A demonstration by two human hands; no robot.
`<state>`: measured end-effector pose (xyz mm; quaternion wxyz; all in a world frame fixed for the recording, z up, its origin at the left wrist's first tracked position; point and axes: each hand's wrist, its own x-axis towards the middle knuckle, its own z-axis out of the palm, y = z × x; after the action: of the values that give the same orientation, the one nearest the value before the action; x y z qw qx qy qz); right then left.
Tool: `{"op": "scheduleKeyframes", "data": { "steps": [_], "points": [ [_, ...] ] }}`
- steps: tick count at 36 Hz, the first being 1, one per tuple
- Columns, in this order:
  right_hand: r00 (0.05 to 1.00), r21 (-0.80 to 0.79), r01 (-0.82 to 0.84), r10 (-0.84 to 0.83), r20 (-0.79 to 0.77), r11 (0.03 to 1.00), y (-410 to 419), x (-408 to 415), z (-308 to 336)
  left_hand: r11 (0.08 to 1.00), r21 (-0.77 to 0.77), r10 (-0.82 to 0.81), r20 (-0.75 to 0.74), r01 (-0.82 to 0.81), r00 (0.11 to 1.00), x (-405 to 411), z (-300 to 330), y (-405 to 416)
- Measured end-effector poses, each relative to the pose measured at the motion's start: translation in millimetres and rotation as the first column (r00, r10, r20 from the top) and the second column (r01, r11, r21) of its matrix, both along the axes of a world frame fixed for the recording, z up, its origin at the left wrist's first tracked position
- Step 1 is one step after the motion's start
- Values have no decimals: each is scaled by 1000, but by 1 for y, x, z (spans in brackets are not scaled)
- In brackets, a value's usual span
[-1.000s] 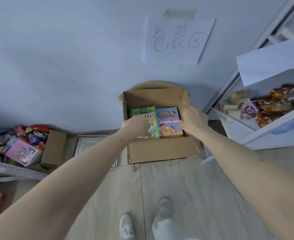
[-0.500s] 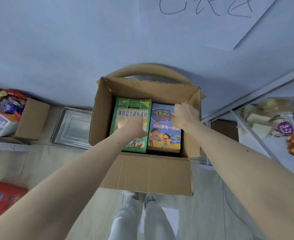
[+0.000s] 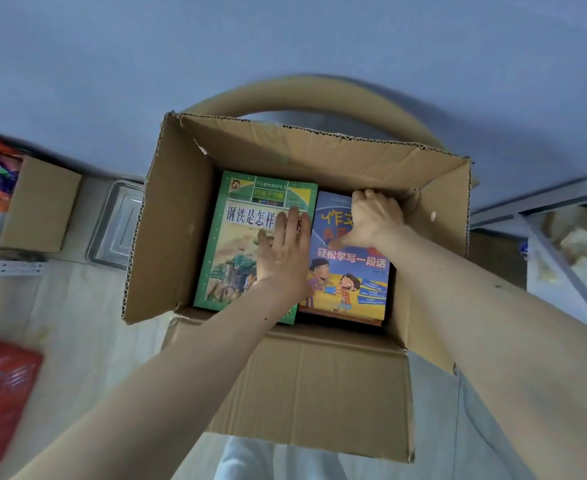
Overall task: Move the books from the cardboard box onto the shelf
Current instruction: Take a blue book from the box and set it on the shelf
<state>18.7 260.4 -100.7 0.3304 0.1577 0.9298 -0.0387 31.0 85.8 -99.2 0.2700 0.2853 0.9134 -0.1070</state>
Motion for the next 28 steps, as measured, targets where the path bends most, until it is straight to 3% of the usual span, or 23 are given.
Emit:
{"op": "scheduleKeyframes", "data": {
  "steps": [10, 14, 23, 28],
  "points": [
    [998, -82, 34, -30, 47, 996, 7, -9, -2, 1000, -27, 13, 12, -13, 1000, 3, -1, 1],
    [991, -135, 123, -116, 61, 983, 11, -10, -4, 999, -32, 15, 4, -15, 1000, 5, -2, 2],
    [993, -124, 87, -96, -69, 988, 13, -14, 2, 999, -28, 28, -10, -29, 1000, 5, -7, 1],
    [993, -121, 120, -116, 36, 985, 15, -12, 7, 999, -17, 34, -6, -34, 999, 7, -8, 0]
  ]
}}
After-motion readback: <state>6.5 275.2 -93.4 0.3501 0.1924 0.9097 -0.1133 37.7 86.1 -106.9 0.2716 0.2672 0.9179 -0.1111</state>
